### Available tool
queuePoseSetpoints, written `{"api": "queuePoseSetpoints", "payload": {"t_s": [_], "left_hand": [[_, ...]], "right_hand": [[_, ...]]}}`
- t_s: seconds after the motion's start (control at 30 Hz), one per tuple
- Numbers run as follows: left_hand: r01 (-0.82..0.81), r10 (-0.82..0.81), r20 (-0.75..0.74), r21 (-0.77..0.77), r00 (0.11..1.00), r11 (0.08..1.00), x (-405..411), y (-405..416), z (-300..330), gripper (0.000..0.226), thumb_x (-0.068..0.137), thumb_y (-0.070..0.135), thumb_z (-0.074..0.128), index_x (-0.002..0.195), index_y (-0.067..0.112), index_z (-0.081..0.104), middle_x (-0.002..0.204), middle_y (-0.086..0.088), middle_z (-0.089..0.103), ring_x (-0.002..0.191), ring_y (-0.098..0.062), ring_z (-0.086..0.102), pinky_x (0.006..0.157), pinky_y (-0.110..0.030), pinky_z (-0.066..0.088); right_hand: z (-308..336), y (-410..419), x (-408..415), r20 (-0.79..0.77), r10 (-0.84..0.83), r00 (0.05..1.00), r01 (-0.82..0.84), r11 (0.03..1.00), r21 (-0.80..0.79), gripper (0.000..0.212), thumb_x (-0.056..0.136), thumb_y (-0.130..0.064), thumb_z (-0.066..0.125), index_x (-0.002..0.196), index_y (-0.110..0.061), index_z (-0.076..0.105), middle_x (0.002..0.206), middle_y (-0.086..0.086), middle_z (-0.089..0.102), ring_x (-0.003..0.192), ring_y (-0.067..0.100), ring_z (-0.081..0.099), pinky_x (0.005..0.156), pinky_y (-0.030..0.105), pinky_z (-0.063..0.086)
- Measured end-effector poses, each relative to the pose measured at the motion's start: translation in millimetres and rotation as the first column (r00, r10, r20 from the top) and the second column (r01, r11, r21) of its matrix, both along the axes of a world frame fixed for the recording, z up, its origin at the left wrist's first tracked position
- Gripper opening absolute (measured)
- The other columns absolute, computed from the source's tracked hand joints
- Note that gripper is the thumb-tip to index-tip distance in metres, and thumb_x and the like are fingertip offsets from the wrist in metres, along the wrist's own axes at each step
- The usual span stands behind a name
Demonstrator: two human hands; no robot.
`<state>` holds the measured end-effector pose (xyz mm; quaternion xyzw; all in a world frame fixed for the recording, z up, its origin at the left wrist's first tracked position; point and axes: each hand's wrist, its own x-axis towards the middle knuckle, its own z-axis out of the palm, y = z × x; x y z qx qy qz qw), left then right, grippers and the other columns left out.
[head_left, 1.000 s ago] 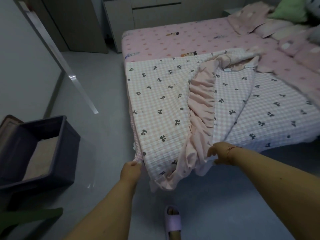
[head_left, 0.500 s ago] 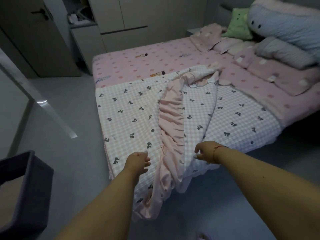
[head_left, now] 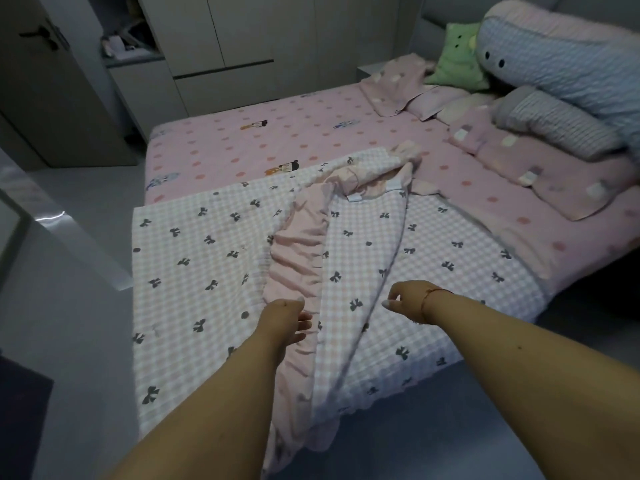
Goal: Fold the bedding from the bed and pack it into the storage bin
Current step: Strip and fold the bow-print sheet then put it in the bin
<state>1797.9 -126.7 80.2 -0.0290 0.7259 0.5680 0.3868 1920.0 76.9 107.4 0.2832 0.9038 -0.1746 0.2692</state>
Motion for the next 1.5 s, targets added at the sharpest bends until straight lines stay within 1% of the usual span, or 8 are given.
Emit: {"api": "queuePoseSetpoints", "payload": {"t_s": [0.2,0.33,0.53,0.73,0.9,1.1,1.27,1.5], "left_hand": [[0.014,-0.014,0.023,-0.015,1.000,1.000,-22.7,58.8,-4.4,0.016,0.096,0.020,0.050,0.105,0.008,0.056,0.090,-0.012,0.065,0.078,-0.022,0.062,0.067,-0.031,0.051],[0.021,-0.020,0.029,-0.032,0.999,0.999,-48.7,86.6,-12.1,0.010,0.097,0.020,0.050,0.096,0.011,0.054,0.096,-0.013,0.062,0.082,-0.023,0.061,0.075,-0.035,0.051],[0.033,-0.042,-0.047,-0.173,0.998,0.984,-112.2,135.0,-48.7,0.024,0.093,0.020,0.059,0.111,0.004,0.056,0.097,-0.009,0.057,0.094,-0.027,0.057,0.089,-0.042,0.051],[0.125,-0.171,-0.132,-0.302,0.976,0.945,-165.3,190.0,-75.9,0.077,0.073,0.041,0.069,0.128,-0.009,0.048,0.135,-0.026,0.051,0.123,-0.043,0.049,0.101,-0.047,0.043],[0.108,-0.195,-0.206,-0.369,0.959,0.923,-193.8,222.0,-105.4,0.055,0.080,0.028,0.071,0.127,0.006,0.053,0.126,-0.010,0.059,0.114,-0.028,0.055,0.094,-0.032,0.045],[0.074,-0.250,-0.258,-0.543,0.933,0.837,-235.1,259.1,-150.2,0.073,0.080,0.030,0.074,0.138,0.002,0.040,0.134,-0.016,0.053,0.122,-0.032,0.051,0.096,-0.034,0.043],[0.130,-0.312,-0.156,-0.672,0.937,0.729,-245.4,282.8,-192.4,0.106,0.074,0.052,0.074,0.147,0.000,0.017,0.141,-0.018,0.045,0.125,-0.036,0.048,0.097,-0.038,0.047],[0.218,-0.408,-0.141,-0.667,0.902,0.712,-232.1,315.7,-217.2,0.057,0.086,0.032,0.065,0.132,0.004,0.047,0.126,-0.018,0.057,0.111,-0.035,0.057,0.091,-0.038,0.050]], "right_hand": [[-8.5,48.4,-30.4,-0.048,-0.032,0.998,0.030,0.999,-0.038,0.048,0.099,-0.045,0.035,0.125,-0.010,0.055,0.125,0.012,0.059,0.112,0.028,0.056,0.090,0.035,0.045],[-16.5,74.9,-59.1,-0.056,-0.034,0.998,0.031,0.998,-0.057,0.047,0.098,-0.047,0.036,0.124,-0.012,0.054,0.126,0.010,0.058,0.113,0.026,0.055,0.095,0.037,0.046],[-29.3,122.5,-112.7,-0.024,-0.042,0.999,0.040,0.996,-0.075,0.048,0.099,-0.045,0.036,0.120,-0.009,0.058,0.124,0.011,0.061,0.113,0.027,0.057,0.094,0.035,0.046],[-49.5,172.0,-167.6,-0.044,-0.094,0.995,0.089,0.991,-0.099,0.051,0.099,-0.047,0.033,0.127,-0.010,0.053,0.131,0.011,0.056,0.118,0.027,0.053,0.094,0.033,0.042],[-88.3,203.9,-195.6,-0.030,-0.136,0.990,0.130,0.980,-0.153,0.049,0.098,-0.049,0.035,0.119,-0.009,0.056,0.117,0.012,0.063,0.108,0.027,0.058,0.089,0.034,0.046],[-142.6,247.2,-221.6,-0.105,-0.190,0.976,0.160,0.958,-0.239,0.034,0.097,-0.046,0.039,0.106,-0.018,0.058,0.116,0.006,0.063,0.089,0.017,0.052,0.075,0.027,0.040],[-186.1,274.6,-221.8,-0.075,-0.214,0.974,0.184,0.939,-0.289,0.036,0.097,-0.045,0.039,0.109,-0.015,0.056,0.116,0.007,0.063,0.097,0.021,0.056,0.076,0.026,0.038],[-206.5,310.1,-214.7,-0.091,-0.241,0.966,0.202,0.927,-0.315,0.030,0.098,-0.041,0.039,0.084,-0.017,0.050,0.092,0.003,0.059,0.085,0.020,0.053,0.075,0.027,0.039]]}}
